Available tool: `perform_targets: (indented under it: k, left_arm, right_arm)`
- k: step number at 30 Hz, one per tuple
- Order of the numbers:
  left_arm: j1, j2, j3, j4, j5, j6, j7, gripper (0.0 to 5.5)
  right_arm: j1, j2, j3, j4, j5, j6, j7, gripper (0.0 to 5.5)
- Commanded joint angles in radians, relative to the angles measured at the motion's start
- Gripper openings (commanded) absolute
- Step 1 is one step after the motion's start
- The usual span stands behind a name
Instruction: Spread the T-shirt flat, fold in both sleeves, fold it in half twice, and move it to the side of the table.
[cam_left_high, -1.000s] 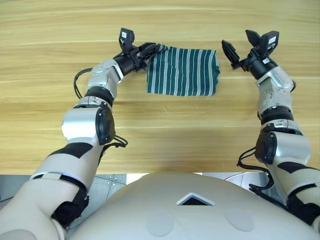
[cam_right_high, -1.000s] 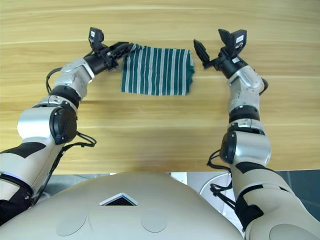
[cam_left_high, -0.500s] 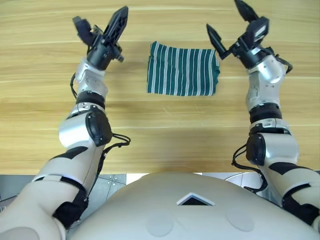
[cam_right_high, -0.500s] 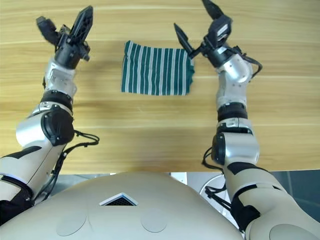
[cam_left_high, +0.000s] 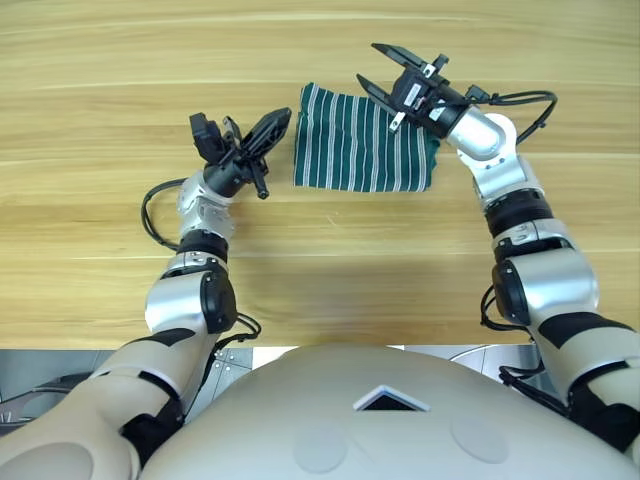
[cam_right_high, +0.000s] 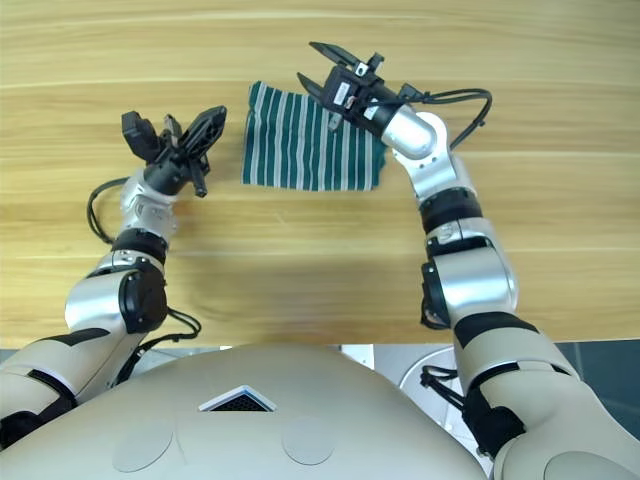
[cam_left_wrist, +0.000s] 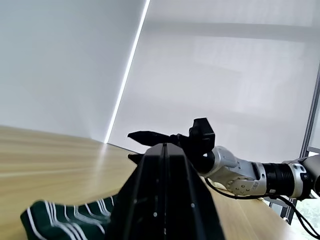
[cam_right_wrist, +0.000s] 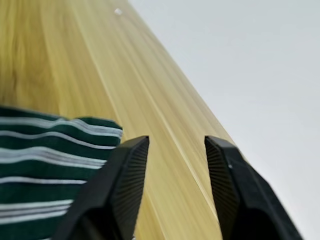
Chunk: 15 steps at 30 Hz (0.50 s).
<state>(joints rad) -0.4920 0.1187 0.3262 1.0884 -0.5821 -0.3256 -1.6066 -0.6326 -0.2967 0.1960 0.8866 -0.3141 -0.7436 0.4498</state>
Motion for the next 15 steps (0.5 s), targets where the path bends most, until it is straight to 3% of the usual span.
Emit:
perform_targets:
  k: [1,8,15]
  left_arm:
    - [-0.024,0.003,0.02,0.06,0.019,-0.015,0.005,0.0]
    - [-0.027,-0.015,0.036,0.113,0.054,-0.037,0.045,0.0]
    - [-0.031,-0.031,0.04,0.122,0.081,-0.041,0.061,0.0]
  right_arm:
    - [-0.039,-0.028,0.045,-0.02,-0.051,-0.003,-0.008,1.27]
    - [-0.062,-0.093,0.15,-0.046,-0.135,0.03,0.08,0.08]
    - [-0.121,-0.118,0.276,0.018,-0.244,0.087,0.178,0.03]
